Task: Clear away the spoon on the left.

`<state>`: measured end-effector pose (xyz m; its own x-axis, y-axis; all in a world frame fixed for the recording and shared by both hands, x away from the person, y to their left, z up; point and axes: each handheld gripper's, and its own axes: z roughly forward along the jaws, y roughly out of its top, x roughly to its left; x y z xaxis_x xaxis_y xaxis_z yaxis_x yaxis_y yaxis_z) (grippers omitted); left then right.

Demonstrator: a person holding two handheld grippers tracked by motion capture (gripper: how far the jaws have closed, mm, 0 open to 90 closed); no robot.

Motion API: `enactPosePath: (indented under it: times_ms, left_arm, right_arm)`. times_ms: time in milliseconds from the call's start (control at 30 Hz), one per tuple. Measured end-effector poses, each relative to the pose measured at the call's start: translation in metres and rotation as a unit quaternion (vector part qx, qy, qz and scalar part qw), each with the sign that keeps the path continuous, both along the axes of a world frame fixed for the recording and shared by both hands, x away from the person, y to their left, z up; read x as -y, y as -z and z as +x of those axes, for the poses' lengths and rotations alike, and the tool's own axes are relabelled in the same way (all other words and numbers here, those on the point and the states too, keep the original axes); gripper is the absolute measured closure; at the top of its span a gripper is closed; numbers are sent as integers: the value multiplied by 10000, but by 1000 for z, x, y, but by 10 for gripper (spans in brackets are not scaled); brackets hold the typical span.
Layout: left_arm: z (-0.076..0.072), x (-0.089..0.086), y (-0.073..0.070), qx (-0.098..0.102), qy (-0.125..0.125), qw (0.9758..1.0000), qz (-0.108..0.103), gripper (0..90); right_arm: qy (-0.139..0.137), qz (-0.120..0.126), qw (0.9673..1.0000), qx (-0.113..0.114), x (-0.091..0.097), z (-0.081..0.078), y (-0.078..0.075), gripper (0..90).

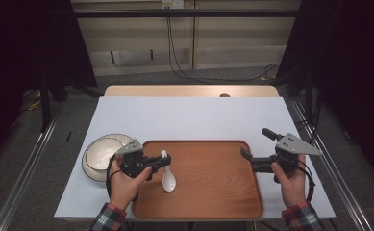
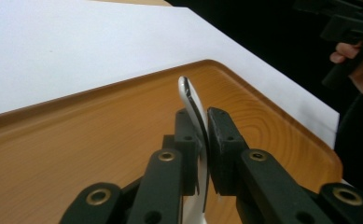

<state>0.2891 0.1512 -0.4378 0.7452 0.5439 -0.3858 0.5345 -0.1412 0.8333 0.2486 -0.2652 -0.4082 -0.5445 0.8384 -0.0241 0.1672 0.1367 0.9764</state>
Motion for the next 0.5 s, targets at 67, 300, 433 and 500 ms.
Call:
enactPosePath:
  times_ms: [67,300,433,500]
  left_arm:
    - [2,0,1,3,-50,10000,32,820]
    - [5,1,4,82,-170,9996,224,792]
    - [6,2,6,103,-168,9993,316,779]
    - [6,2,6,124,-170,9990,387,770]
  right_arm:
    - [9,-29,10000,3,0,0,0,0]
    - [-7,-53,10000,4,-1,0,0,0]
    - [-17,-55,10000,-22,0,-1,0,0]
    - [-8,-37,10000,-24,0,-1,0,0]
